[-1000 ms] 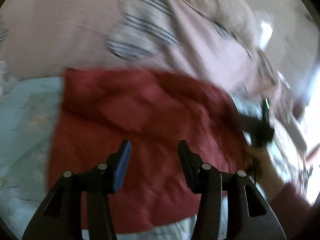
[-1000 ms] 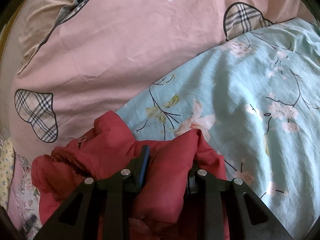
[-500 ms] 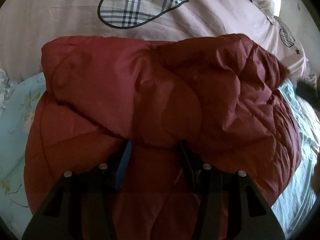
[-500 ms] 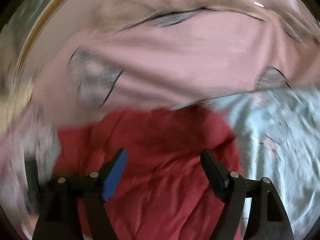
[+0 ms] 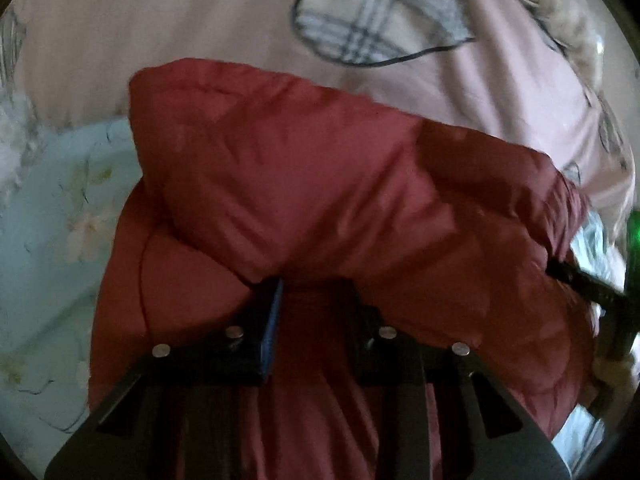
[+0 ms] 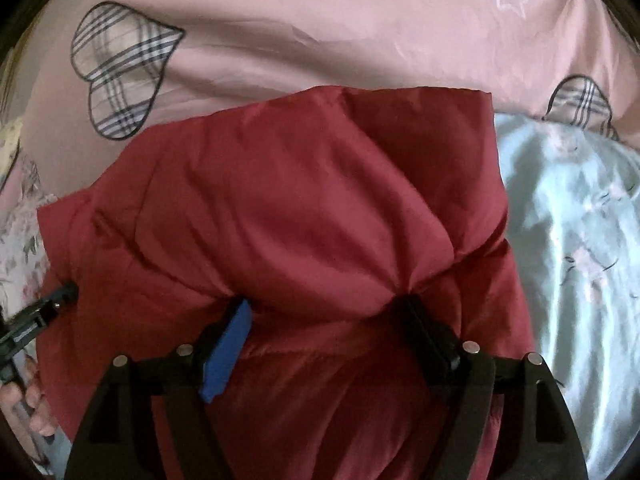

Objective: Fold large clothes
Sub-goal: 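Lay the folded hem onto the coat and open both grippers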

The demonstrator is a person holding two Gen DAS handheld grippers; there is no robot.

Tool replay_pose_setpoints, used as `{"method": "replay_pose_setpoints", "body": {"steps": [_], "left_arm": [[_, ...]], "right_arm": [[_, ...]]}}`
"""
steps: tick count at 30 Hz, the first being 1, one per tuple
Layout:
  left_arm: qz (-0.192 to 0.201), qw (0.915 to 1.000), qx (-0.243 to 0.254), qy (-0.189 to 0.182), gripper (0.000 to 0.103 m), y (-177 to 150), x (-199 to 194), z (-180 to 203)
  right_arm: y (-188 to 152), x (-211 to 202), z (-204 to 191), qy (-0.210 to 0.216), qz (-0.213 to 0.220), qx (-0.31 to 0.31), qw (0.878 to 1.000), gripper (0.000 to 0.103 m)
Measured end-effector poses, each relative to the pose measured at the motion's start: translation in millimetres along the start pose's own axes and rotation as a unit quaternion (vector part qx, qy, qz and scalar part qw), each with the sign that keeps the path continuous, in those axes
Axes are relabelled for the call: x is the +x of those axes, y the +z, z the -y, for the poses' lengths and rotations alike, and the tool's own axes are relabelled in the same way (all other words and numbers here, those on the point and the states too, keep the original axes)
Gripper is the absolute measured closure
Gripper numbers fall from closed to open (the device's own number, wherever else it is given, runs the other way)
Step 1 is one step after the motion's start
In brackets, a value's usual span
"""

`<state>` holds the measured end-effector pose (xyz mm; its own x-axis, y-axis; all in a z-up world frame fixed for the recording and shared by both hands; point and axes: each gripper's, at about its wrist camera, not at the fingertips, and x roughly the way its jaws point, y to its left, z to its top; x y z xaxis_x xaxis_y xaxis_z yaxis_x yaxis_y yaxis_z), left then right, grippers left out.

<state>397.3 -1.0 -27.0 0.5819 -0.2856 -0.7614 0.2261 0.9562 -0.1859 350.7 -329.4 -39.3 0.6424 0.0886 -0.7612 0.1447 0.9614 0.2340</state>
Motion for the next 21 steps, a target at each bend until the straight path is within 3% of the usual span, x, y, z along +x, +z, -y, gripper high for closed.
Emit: {"method": "replay_pose_setpoints", "body": {"steps": [2,6,11,21], "left_arm": [[-0.011,0.9997,-0.018,-0.012,0.076,7.8,13.9,-8.0],[-0.01,0.9999,0.001,0.007,0.075,8.5,22.1,-1.7],[-0.01,0.9999,-0.006,0.001,0.076,13.1,24.2,-4.8],[0.013,0.9994,-0.027,-0.017,0.076,-12.1,-43.1,-15.5]], "right_arm": [[0.2,4.4,0.1,-0.004,0.002,0.002,1.0,0.024],[-2.7,8.0,1.9,0.001,0.01,0.008,1.0,0.023],[-2.1,10.1,2.6,0.004,0.007,0.009,1.0,0.023],[-6.9,-15.4,7.8,0.005,0.021,0.018,1.0,0.023]]}}
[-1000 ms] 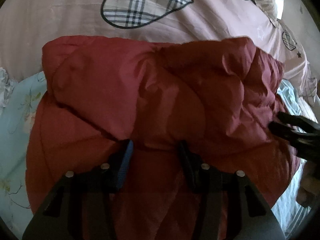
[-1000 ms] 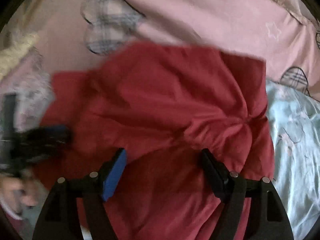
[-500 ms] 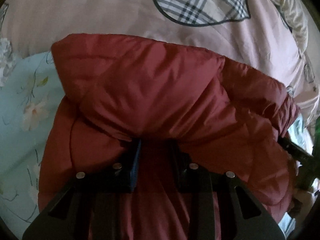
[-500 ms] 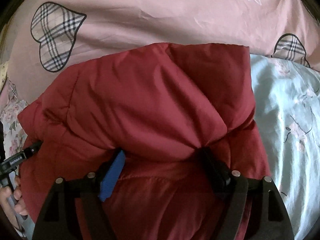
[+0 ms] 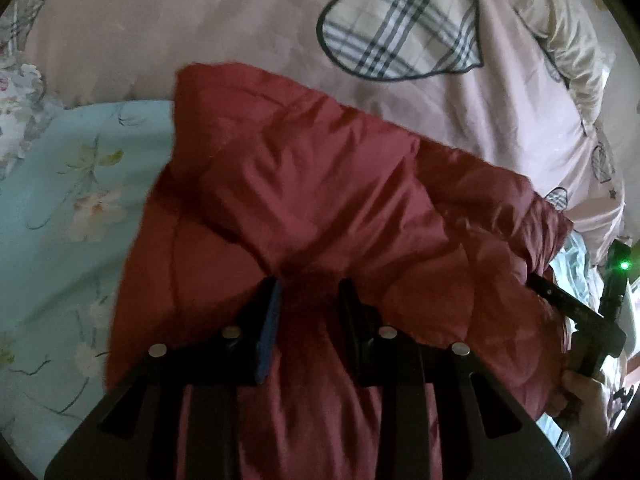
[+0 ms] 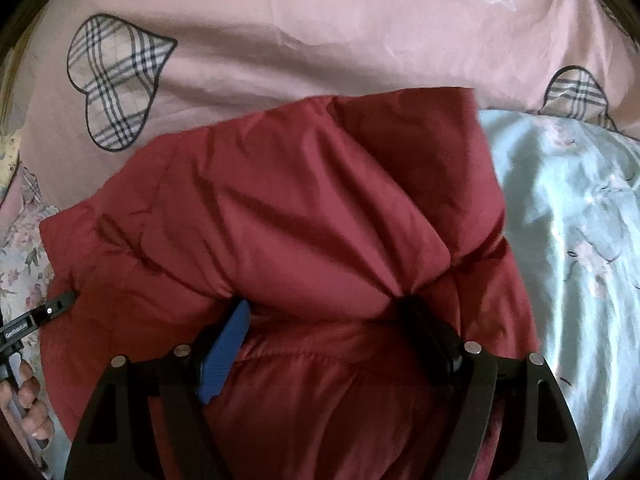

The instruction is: Fold large clothes

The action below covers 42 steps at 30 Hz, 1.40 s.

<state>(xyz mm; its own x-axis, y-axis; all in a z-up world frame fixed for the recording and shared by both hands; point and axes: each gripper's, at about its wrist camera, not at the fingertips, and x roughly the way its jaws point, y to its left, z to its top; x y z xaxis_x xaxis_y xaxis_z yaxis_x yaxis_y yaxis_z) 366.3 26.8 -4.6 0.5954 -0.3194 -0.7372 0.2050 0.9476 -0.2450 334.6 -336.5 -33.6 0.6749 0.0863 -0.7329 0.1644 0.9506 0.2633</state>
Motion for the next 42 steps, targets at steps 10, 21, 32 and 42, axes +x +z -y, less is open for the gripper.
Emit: {"method": "replay_pose_setpoints", "body": {"steps": [10,21,32,42], "left_arm": [[0.03,0.9995,0.012,-0.007,0.049,-25.4,-44.0,-20.2],[0.04,0.9988,-0.02,-0.02,0.028,-35.9,-53.7,-43.5],[0.017,0.9949,-0.081,-0.057,0.022,-40.9,-34.6,-86.0],[-0.009,0.9756,-0.17,-0.138,0.019,-42.1,-6.5,-111.5]], "right_arm": [[-24.5,-54.2,16.0,0.032,0.016,0.021,0.999,0.022],[-41.2,-86.5,37.7,0.033,0.016,0.028,0.999,0.02],[-54.9,-64.6,85.7,0.063,-0.016,0.102,0.993,0.015],[-59.4,-47.7,101.7,0.11,-0.032,0.159,0.981,0.014]]}}
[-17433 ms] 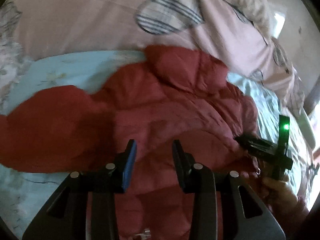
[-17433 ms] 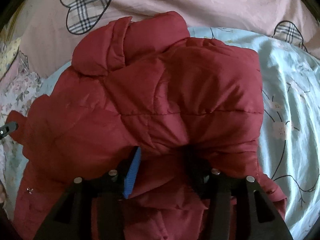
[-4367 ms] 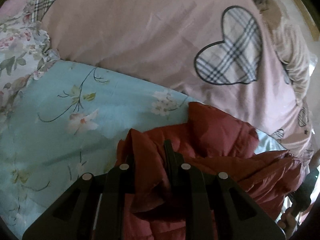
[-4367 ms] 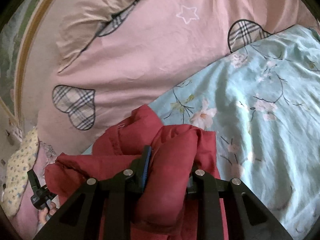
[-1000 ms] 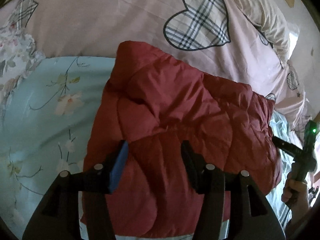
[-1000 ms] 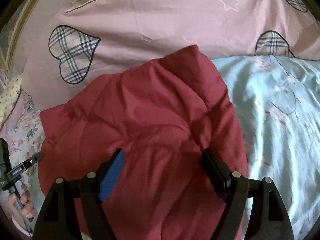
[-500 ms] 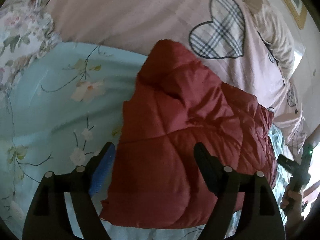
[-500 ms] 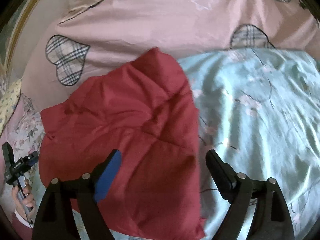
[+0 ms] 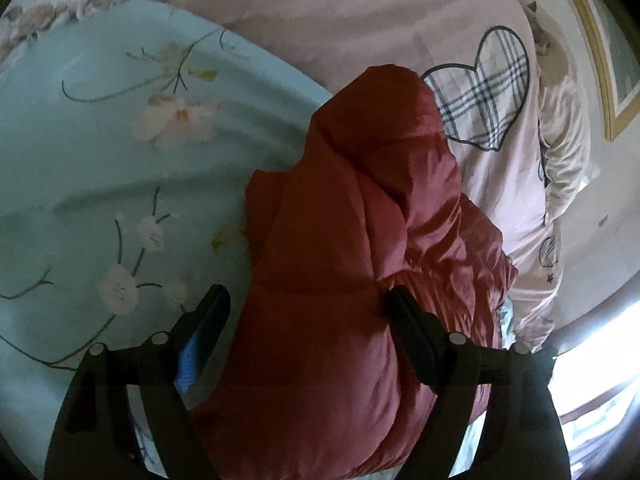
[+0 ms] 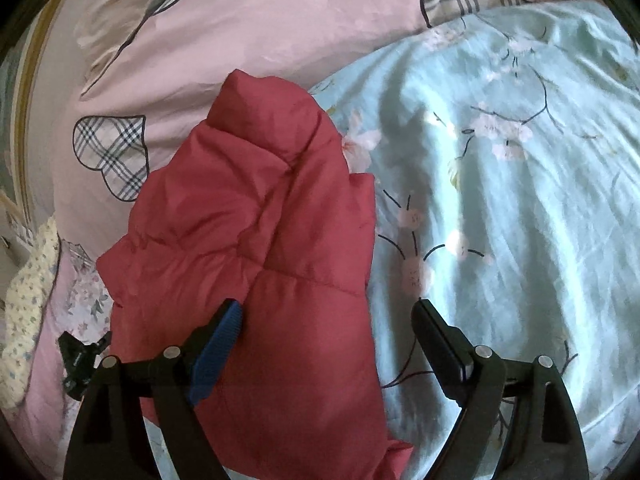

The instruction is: Fold large clothes

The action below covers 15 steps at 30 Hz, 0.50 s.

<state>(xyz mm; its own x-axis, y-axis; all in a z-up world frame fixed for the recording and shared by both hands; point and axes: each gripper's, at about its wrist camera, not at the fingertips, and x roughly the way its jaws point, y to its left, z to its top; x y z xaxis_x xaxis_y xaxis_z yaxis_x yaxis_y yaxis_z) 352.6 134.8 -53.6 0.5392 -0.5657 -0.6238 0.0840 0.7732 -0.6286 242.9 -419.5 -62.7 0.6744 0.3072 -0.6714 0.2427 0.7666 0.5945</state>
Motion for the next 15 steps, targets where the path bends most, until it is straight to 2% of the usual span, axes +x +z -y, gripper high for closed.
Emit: {"method": "replay_pose_setpoints", "body": {"steps": [6,11,13,15], "left_arm": [[-0.026,0.9996,0.004,-0.007,0.016,-1.0,19.1,11.3],[-0.05,0.9986,0.017,0.008,0.004,-2.0,39.3,23.0],[-0.053,0.9982,0.022,0.018,0.003,-2.7,43.8,27.3],[-0.05,0.9979,0.033,0.025,0.007,-3.5,43.1,31.8]], "right_arm": [[-0.1,15.4,5.5,0.018,-0.018,0.018,1.0,0.008],[-0.1,30.6,7.2,0.044,-0.03,0.036,0.998,0.005],[0.9,34.1,6.6,0.052,-0.032,0.04,0.997,0.007],[0.6,37.0,3.3,0.067,-0.037,0.036,0.996,0.014]]}}
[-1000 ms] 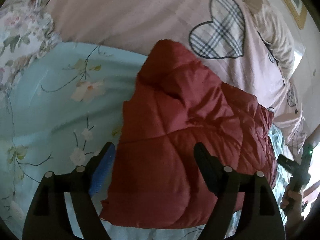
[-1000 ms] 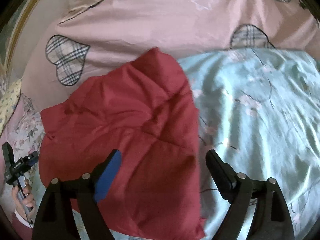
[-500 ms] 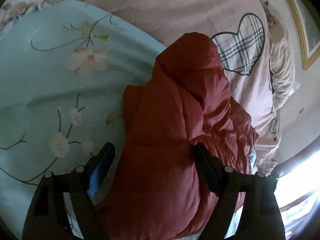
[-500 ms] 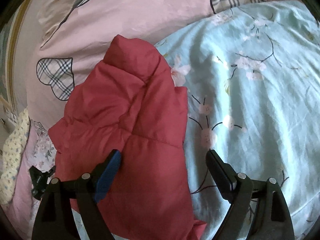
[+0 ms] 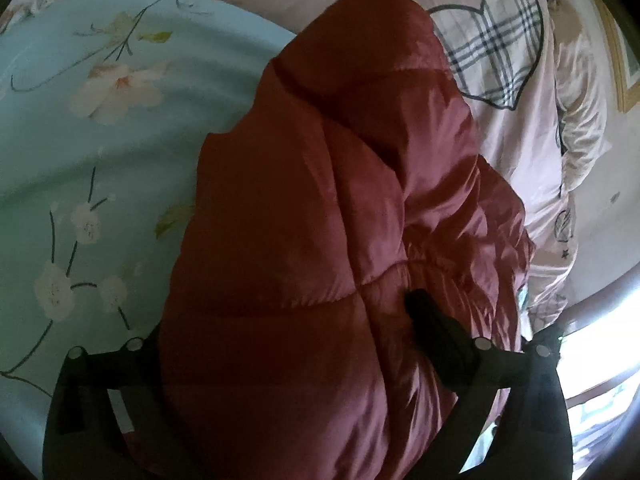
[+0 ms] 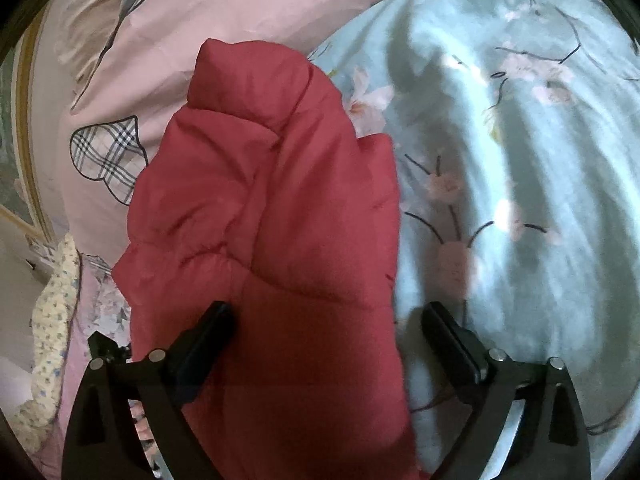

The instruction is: Fold large clothes

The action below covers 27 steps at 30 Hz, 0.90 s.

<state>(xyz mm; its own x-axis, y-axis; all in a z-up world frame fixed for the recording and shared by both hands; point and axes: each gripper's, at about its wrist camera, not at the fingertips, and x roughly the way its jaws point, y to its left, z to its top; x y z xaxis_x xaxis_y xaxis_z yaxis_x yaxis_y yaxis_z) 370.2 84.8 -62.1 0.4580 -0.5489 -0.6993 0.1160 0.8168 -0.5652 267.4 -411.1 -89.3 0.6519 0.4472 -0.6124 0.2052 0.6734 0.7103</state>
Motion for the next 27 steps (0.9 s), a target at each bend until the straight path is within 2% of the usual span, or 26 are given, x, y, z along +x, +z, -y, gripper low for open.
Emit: {"method": "replay_pose_setpoints", "body": {"steps": [1,2,3,5,8,10,18,27], "left_arm": [[0.001,1.0,0.007,-0.001,0.015,-0.6,-1.0,2.7],[0.003,0.9999,0.014,-0.002,0.023,-1.4,-2.7,5.5],[0.004,0.9997,0.023,0.001,0.026,-2.5,-5.3,8.9],[0.007,0.9994,0.034,0.003,0.039,-4.6,-11.3,13.7],[0.009,0.999,0.043,-0.002,0.051,-7.2,-25.6,19.2],[0.014,0.9986,0.051,-0.004,0.055,-8.8,-38.4,23.5],[0.019,0.9964,0.081,-0.017,0.062,-34.0,-91.9,37.3],[0.013,0.9957,0.084,-0.037,0.063,-98.8,-151.0,34.4]], "right_arm": [[-1.1,2.3,-3.0,0.015,-0.005,-0.003,1.0,0.029],[-2.1,2.5,-5.8,0.011,-0.005,-0.006,1.0,0.033],[-2.8,1.0,-8.6,0.006,-0.003,-0.012,1.0,0.035],[-3.5,-2.5,-12.1,0.008,-0.002,-0.014,1.0,0.047],[-5.0,-13.2,-16.0,0.016,0.0,-0.012,1.0,0.058],[-6.9,-20.0,-23.1,0.018,-0.001,-0.015,1.0,0.061],[-40.8,-56.9,-56.2,0.023,-0.003,-0.051,0.998,0.066],[-114.9,-110.3,-54.6,0.047,-0.018,-0.049,0.998,0.066]]}}
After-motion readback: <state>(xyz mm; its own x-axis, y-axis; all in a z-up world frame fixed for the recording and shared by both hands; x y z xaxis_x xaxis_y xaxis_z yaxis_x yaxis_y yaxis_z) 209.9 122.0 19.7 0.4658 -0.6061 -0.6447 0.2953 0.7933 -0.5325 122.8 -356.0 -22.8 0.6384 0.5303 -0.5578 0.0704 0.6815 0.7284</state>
